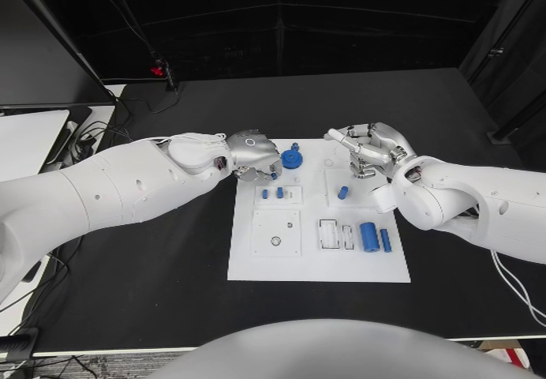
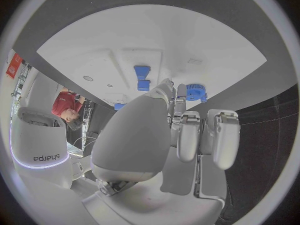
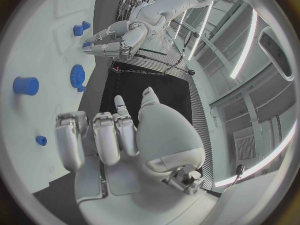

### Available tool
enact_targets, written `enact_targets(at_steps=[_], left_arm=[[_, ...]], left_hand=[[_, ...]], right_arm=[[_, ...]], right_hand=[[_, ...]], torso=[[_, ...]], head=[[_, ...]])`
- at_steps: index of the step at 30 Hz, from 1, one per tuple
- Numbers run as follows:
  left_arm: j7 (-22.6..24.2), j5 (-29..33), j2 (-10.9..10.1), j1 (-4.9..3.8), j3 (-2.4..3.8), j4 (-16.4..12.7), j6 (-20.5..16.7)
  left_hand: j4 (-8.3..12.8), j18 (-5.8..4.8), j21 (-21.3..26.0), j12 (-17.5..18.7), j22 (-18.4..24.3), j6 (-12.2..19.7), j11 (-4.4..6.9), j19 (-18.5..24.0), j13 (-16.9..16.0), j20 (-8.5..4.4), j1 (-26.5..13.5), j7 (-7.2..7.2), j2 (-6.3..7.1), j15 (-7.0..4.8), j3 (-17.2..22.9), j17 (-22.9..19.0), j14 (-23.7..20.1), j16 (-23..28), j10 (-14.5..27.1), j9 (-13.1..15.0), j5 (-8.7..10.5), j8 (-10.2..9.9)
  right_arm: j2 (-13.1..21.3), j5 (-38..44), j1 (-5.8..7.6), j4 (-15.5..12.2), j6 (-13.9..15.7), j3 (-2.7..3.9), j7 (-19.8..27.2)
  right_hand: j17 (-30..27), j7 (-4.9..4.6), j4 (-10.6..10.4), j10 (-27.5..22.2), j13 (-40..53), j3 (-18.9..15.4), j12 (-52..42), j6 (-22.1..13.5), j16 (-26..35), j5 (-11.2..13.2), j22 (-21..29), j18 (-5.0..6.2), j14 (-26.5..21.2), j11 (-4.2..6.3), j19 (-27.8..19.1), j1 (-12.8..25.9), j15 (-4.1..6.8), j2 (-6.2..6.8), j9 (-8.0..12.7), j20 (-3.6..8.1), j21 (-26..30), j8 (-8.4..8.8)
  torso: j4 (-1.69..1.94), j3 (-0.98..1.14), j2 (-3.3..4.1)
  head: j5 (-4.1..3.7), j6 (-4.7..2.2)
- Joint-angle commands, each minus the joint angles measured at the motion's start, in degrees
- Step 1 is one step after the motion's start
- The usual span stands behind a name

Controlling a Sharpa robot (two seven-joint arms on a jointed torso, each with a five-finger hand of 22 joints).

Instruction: Assemble the parts on the task board

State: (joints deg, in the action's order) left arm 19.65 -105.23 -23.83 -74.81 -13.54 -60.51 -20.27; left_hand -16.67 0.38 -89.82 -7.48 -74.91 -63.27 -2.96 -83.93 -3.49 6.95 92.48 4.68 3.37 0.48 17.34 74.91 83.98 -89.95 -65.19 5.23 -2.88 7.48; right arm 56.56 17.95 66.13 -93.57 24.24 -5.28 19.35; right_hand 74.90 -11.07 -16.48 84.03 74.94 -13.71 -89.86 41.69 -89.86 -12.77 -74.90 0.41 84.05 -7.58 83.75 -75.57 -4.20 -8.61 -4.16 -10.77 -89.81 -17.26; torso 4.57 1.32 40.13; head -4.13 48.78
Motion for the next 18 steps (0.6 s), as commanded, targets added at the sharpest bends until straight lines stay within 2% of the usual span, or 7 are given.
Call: enact_targets(at_steps=[1,8,18], left_arm=[[0.6,-0.1,0.3,-0.01,0.03,0.4,0.9],[0.7,-0.1,0.8,0.1,0.03,1.0,1.0],[0.5,-0.1,1.2,0.25,0.03,1.7,1.9]], left_hand=[[0.0,-0.38,-0.2,0.4,-15.1,-0.6,-0.21,-6.1,0.0,-0.51,0.5,0.75,-0.19,-0.38,0.4,15.1,6.0,0.0,0.1,0.7,-0.16,0.0],[0.0,-0.38,-0.2,0.5,-15.1,-0.5,-0.23,-6.1,0.0,-0.51,0.6,0.8,-0.22,-0.36,0.6,15.1,6.0,0.0,0.0,0.7,-0.17,0.0],[0.0,-0.38,-0.2,0.5,-15.1,-0.5,-0.23,-6.1,0.0,-0.51,0.7,0.83,-0.22,-0.34,0.7,15.1,6.0,0.0,0.0,0.7,-0.18,0.0]], right_arm=[[0.0,-0.1,0.06,-0.2,-0.6,0.02,0.2],[0.1,-0.1,0.06,-0.2,-0.6,0.02,0.1],[0.1,-0.1,0.05,-0.3,-0.7,0.02,0.2]], right_hand=[[15.1,-1.14,0.2,6.0,15.1,-0.2,-0.1,-0.5,-0.1,-0.3,-15.1,-0.41,6.0,-0.37,6.3,-0.6,-0.34,-0.14,0.1,0.04,-0.2,-0.27],[15.1,-1.14,0.2,6.0,15.1,-0.2,-0.1,-0.6,-0.1,-0.4,-15.1,-0.41,6.0,-0.37,6.3,-0.6,-0.34,-0.15,0.1,0.04,-0.2,-0.3],[15.1,-1.14,0.2,6.0,15.1,-0.2,-0.1,-0.6,-0.1,-0.4,-15.1,-0.41,6.0,-0.37,6.3,-0.6,-0.34,-0.15,0.1,0.04,-0.2,-0.3]], torso=[[-0.03,-0.02,0.0],[0.05,0.06,0.01],[0.01,0.01,0.0]], head=[[-0.18,0.01],[-0.33,0.01],[-0.34,0.09]])
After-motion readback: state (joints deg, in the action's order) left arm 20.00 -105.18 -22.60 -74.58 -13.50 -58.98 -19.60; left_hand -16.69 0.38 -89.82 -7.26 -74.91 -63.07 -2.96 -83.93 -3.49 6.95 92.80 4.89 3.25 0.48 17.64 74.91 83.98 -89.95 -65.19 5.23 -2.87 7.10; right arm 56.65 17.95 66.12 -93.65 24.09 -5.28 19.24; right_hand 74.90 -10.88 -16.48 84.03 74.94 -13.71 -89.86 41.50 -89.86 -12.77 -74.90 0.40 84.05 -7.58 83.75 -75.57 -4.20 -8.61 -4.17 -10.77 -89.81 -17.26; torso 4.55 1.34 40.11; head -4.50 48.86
